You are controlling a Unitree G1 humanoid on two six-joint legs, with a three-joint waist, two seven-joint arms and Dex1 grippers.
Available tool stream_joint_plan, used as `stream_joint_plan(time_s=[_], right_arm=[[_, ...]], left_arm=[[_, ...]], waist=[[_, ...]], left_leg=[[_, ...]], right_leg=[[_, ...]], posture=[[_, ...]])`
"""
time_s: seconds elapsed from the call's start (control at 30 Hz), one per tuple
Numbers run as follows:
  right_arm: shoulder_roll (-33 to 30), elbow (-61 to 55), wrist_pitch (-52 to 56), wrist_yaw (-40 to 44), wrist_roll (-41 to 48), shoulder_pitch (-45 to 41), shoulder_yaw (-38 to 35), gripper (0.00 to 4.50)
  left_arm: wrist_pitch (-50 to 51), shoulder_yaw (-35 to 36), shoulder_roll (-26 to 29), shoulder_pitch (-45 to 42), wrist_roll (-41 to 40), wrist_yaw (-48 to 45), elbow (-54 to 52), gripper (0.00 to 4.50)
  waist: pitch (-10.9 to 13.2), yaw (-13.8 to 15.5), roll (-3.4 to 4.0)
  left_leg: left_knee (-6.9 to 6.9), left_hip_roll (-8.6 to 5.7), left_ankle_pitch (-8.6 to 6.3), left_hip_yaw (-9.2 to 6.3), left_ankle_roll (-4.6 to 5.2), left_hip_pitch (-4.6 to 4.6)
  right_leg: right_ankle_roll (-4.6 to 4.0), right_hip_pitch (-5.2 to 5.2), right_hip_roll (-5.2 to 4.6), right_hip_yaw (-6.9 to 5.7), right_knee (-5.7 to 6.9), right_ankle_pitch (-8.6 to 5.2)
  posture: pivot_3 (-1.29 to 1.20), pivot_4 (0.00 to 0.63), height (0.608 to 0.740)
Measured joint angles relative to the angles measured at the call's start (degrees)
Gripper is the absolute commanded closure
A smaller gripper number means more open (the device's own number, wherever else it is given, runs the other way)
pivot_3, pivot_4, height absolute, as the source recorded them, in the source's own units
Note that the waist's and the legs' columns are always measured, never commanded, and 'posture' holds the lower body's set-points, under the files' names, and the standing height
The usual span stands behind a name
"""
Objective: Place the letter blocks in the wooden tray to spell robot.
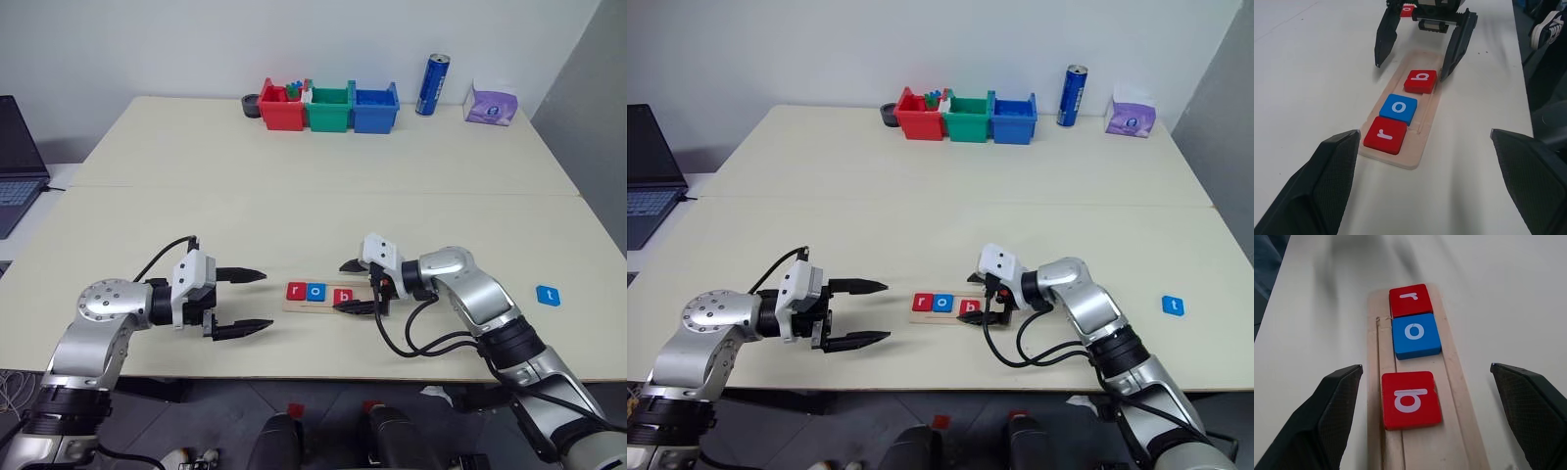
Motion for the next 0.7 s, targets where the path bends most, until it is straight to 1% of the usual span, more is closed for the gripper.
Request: stream_joint_plan(time_s=[0.17,0.7], right_arm=[[0.0,0.0,-0.7,-1.1,-0.2,0.9,0.0,0.04],[0.3,0.7,-6.3,-2.3,-2.4,1.2,1.2,0.04]], left_arm=[[-0.7,-0.6,-0.2,-1.3,0.1,-0.1,1.3,0.00],[-0.8,-0.6,-0.2,-1.1,0.1,-0.1,1.3,0.00]], waist=[[0.0,-0.1,0.00],[0.0,-0.1,0.00]], left_leg=[[-0.03,0.01,0.00,0.00,0.00,-0.01],[-0.03,0.01,0.00,0.00,0.00,-0.04]], right_leg=[[-0.04,-0.02,0.01,0.00,0.00,0.02],[0.00,-0.04,0.01,0.00,0.00,0.00]], posture=[[0.00,0.150,0.740],[0.00,0.150,0.740]])
